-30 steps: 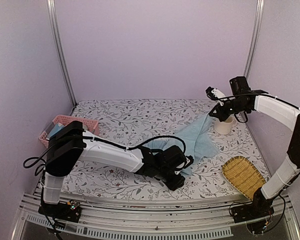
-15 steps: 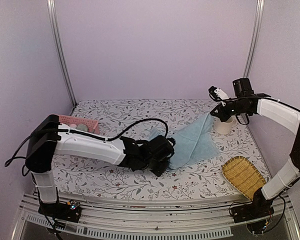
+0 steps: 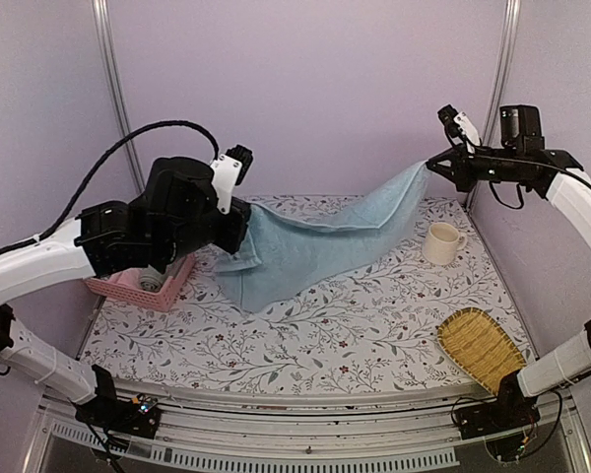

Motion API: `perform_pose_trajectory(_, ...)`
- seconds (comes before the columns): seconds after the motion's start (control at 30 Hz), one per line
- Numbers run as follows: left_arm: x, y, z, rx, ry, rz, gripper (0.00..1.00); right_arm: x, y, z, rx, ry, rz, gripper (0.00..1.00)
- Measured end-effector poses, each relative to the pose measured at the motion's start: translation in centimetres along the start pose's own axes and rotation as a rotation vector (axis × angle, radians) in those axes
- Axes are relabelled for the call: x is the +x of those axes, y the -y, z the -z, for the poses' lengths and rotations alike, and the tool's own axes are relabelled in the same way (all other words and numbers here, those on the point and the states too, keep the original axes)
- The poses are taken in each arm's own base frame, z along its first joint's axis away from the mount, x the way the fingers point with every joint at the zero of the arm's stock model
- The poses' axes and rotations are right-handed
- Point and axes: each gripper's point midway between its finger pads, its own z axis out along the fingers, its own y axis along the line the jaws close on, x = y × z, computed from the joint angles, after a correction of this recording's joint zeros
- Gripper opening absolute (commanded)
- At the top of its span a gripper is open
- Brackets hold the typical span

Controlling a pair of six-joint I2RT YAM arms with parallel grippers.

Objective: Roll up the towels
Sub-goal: Pick up the towel from the center of the board, then flatten out the towel at the center of the board.

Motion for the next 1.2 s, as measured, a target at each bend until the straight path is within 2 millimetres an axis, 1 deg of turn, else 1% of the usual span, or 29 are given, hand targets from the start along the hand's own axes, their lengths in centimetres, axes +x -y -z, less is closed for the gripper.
perform_pose_trajectory(0.07, 0.7, 0.5, 1.5, 0.045, 0.013, -0.019, 0.00, 1.4, -2.6, 1.2, -0.076, -0.006, 0.003, 0.02)
perform_pose_trajectory(0.13, 2.6, 2.0, 3.2, 0.109, 0.001, -0.057, 0.00, 3.1, -5.3, 2.5, -0.151, -0.020, -0.001, 0.02)
perform_pose_trajectory(0.17, 3.6, 3.1, 4.1, 0.147, -0.007, -0.079, 0.00, 4.0, -6.7, 3.3, -0.188, -0.025, 0.000, 0.02)
perform_pose_trajectory(0.2, 4.4, 4.2, 5.1, 0.182, -0.016, -0.101, 0.00, 4.4, -7.6, 4.1, -0.209, -0.027, 0.002, 0.02)
perform_pose_trajectory(0.27, 5.2, 5.9, 7.1, 0.238, -0.018, -0.129, 0.00, 4.4, -9.2, 5.8, -0.240, -0.017, 0.013, 0.02)
perform_pose_trajectory(0.33, 5.1, 6.9, 9.3, 0.278, 0.005, -0.136, 0.00, 3.6, -10.3, 7.5, -0.250, 0.016, 0.041, 0.02)
perform_pose_trajectory(0.37, 4.8, 7.0, 10.2, 0.289, 0.019, -0.133, 0.00, 3.1, -10.8, 8.3, -0.253, 0.032, 0.052, 0.02)
perform_pose_trajectory(0.43, 4.0, 6.5, 11.4, 0.287, 0.053, -0.118, 0.00, 2.5, -11.3, 9.2, -0.255, 0.055, 0.068, 0.02)
perform_pose_trajectory(0.47, 3.7, 6.0, 11.6, 0.272, 0.065, -0.110, 0.00, 2.5, -11.4, 9.3, -0.253, 0.059, 0.069, 0.02)
perform_pose_trajectory(0.5, 3.4, 5.1, 11.5, 0.234, 0.080, -0.098, 0.00, 2.5, -11.3, 9.3, -0.250, 0.063, 0.070, 0.02)
perform_pose_trajectory(0.53, 3.4, 4.4, 11.1, 0.205, 0.084, -0.093, 0.00, 2.8, -11.1, 8.9, -0.245, 0.059, 0.065, 0.02)
perform_pose_trajectory(0.57, 3.5, 3.6, 10.4, 0.175, 0.085, -0.081, 0.00, 3.3, -10.8, 8.3, -0.242, 0.049, 0.056, 0.02)
perform_pose_trajectory(0.6, 4.1, 2.3, 9.0, 0.129, 0.072, -0.069, 0.00, 4.2, -10.3, 7.2, -0.238, 0.025, 0.036, 0.02)
perform_pose_trajectory(0.63, 5.1, 1.9, 7.8, 0.117, 0.054, -0.068, 0.02, 5.1, -9.8, 6.1, -0.238, 0.001, 0.017, 0.02)
perform_pose_trajectory(0.67, 5.6, -0.6, 6.0, 0.039, 0.029, -0.044, 0.02, 6.3, -8.9, 4.4, -0.234, -0.035, -0.007, 0.02)
perform_pose_trajectory(0.7, 6.8, -2.3, 4.2, 0.000, -0.002, -0.021, 0.07, 7.4, -8.1, 2.9, -0.230, -0.067, -0.027, 0.02)
perform_pose_trajectory(0.73, 8.0, -4.2, 2.4, -0.047, -0.036, 0.000, 0.16, 8.9, -7.0, 0.8, -0.225, -0.109, -0.051, 0.03)
perform_pose_trajectory(0.77, 9.1, -5.8, 0.7, -0.077, -0.072, 0.025, 0.23, 10.6, -5.9, -1.5, -0.221, -0.156, -0.078, 0.06)
perform_pose_trajectory(0.8, 10.2, -6.9, -1.0, -0.096, -0.110, 0.048, 0.30, 12.6, -4.9, -3.8, -0.217, -0.207, -0.106, 0.13)
perform_pose_trajectory(0.83, 11.0, -7.5, -2.4, -0.102, -0.142, 0.055, 0.35, 14.4, -3.9, -5.7, -0.210, -0.256, -0.134, 0.21)
perform_pose_trajectory(0.87, 12.0, -8.1, -4.1, -0.104, -0.186, 0.070, 0.40, 16.2, -2.8, -7.8, -0.199, -0.303, -0.161, 0.31)
perform_pose_trajectory(0.9, 12.9, -8.4, -5.8, -0.107, -0.232, 0.075, 0.42, 17.6, -1.7, -9.6, -0.181, -0.344, -0.185, 0.37)
perform_pose_trajectory(0.93, 13.6, -8.3, -7.5, -0.104, -0.276, 0.075, 0.44, 18.8, -0.6, -11.1, -0.158, -0.377, -0.204, 0.40)
perform_pose_trajectory(1.0, 13.9, -7.6, -10.3, -0.098, -0.341, 0.069, 0.49, 19.6, 1.4, -13.4, -0.110, -0.408, -0.232, 0.43)
perform_pose_trajectory(1.07, 13.2, -6.8, -11.8, -0.086, -0.352, 0.069, 0.51, 19.2, 2.7, -14.3, -0.078, -0.404, -0.244, 0.44)
perform_pose_trajectory(1.1, 12.9, -6.5, -11.8, -0.082, -0.351, 0.069, 0.51, 18.7, 3.0, -14.3, -0.068, -0.395, -0.255, 0.44)
perform_pose_trajectory(1.13, 12.5, -6.2, -11.4, -0.077, -0.345, 0.071, 0.51, 18.0, 3.0, -14.0, -0.060, -0.383, -0.259, 0.45)
perform_pose_trajectory(1.17, 12.2, -5.9, -10.8, -0.069, -0.340, 0.073, 0.51, 17.3, 2.9, -13.4, -0.055, -0.366, -0.260, 0.45)
perform_pose_trajectory(1.2, 11.6, -5.5, -10.1, -0.057, -0.324, 0.080, 0.51, 16.5, 2.4, -12.3, -0.054, -0.346, -0.260, 0.45)
